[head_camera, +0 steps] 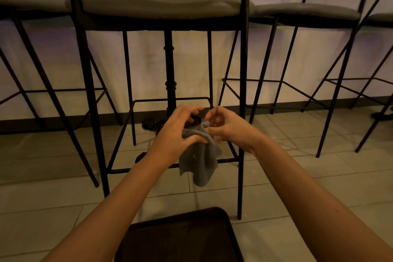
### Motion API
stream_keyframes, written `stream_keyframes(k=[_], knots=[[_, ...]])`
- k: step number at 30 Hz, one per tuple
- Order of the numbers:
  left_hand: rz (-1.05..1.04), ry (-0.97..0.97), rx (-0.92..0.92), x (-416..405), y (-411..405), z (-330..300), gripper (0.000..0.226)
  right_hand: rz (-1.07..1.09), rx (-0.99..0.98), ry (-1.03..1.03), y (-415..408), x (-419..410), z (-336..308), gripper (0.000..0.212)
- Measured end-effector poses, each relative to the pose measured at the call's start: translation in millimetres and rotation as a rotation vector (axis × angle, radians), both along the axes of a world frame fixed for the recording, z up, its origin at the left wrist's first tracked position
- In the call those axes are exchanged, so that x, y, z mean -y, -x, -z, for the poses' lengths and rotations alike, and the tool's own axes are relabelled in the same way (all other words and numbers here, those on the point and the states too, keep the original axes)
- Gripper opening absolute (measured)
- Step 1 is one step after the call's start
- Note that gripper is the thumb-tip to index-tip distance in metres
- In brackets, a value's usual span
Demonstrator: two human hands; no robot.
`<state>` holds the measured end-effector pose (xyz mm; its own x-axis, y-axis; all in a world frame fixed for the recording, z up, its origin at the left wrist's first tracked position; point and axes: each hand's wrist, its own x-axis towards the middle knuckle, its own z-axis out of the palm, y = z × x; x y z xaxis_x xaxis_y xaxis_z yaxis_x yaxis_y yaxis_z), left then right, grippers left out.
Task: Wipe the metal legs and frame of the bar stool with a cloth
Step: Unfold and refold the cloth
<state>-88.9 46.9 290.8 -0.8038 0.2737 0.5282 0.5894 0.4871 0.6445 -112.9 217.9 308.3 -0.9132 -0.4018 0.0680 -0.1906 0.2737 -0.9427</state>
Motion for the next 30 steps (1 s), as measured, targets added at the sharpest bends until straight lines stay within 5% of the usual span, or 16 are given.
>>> stream_keyframes(k=[12, 24, 30], knots=[[0.003, -0.044, 0.046, 6, 0, 6, 0.011, -0.094, -0.001, 0.029, -21, -25, 30, 0.017], [-0.056, -0.148, 0.186, 21, 2, 21, 0.016, 0.069, -0.23, -0.192, -18, -11, 43, 0.012], [-0.076, -0.125, 0.269, 36, 0, 33, 0.021, -0.069, -0.252, -0.094, -17, -15, 27, 0.006]])
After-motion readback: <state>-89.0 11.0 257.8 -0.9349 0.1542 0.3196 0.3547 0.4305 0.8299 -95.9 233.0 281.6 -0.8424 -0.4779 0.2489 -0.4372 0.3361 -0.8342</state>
